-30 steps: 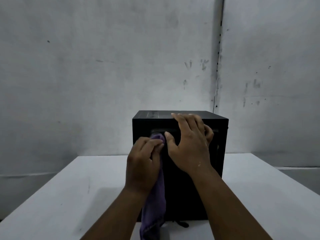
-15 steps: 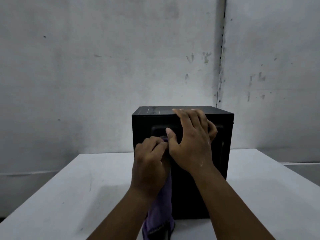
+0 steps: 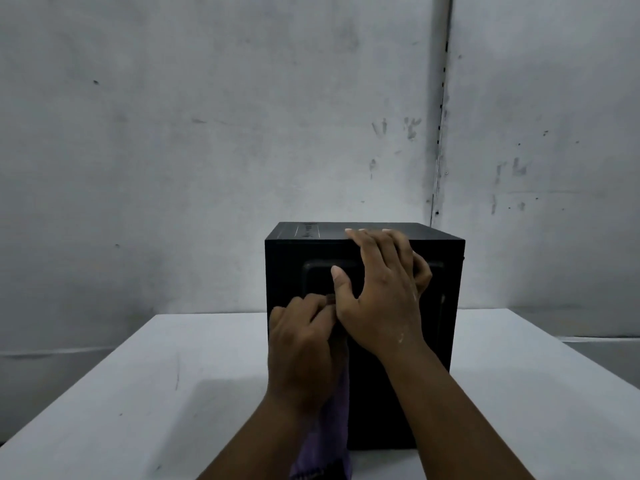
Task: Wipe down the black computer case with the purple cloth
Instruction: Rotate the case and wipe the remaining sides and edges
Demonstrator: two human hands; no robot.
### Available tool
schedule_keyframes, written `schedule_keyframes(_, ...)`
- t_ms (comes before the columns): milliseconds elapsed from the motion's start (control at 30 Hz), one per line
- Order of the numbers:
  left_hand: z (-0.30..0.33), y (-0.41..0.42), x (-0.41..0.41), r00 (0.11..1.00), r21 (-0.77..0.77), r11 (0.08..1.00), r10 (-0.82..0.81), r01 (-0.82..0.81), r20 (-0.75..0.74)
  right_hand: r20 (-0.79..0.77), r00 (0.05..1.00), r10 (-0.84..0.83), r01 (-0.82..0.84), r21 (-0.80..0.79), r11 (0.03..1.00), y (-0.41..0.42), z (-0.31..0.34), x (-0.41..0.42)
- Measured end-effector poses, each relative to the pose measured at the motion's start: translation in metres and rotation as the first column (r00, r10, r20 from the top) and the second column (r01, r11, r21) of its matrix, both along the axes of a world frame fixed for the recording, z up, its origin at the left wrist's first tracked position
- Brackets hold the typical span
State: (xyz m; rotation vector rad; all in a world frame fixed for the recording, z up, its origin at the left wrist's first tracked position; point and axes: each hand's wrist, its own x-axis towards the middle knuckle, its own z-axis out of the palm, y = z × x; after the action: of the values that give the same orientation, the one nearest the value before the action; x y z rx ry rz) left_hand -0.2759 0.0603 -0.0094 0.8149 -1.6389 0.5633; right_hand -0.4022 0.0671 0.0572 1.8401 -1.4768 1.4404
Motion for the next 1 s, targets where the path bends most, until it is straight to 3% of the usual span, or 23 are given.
schedule_keyframes(133, 0.015, -0.001, 0.007, 0.988, -0.011, 0.998, 0.062, -0.065, -0.143, 0.000, 1.000, -0.002, 0.002, -0.001, 1.000, 0.000, 0.000, 0.000)
schedule_keyframes(367, 0.013, 0.007, 0.010, 0.997, 0.058, 0.997, 0.051, -0.055, 0.060, 0.029, 1.000, 0.005, -0.005, -0.012, 1.000, 0.001, 0.000, 0.003)
schedule_keyframes(567, 0.015, 0.004, 0.012, 0.999, 0.090, 0.996, 0.030, -0.028, -0.023, 0.018, 1.000, 0.004, -0.004, 0.006, 1.000, 0.003, 0.001, 0.002)
schedule_keyframes(800, 0.000, 0.002, 0.012, 1.000, 0.086, 0.996, -0.011, 0.010, 0.014, 0.022, 1.000, -0.003, 0.003, 0.007, 1.000, 0.002, 0.001, 0.004)
schedule_keyframes(1000, -0.015, 0.010, 0.014, 0.996, 0.195, 0.979, -0.066, 0.053, 0.060, 0.014, 1.000, -0.011, 0.010, 0.009, 1.000, 0.003, 0.000, 0.004)
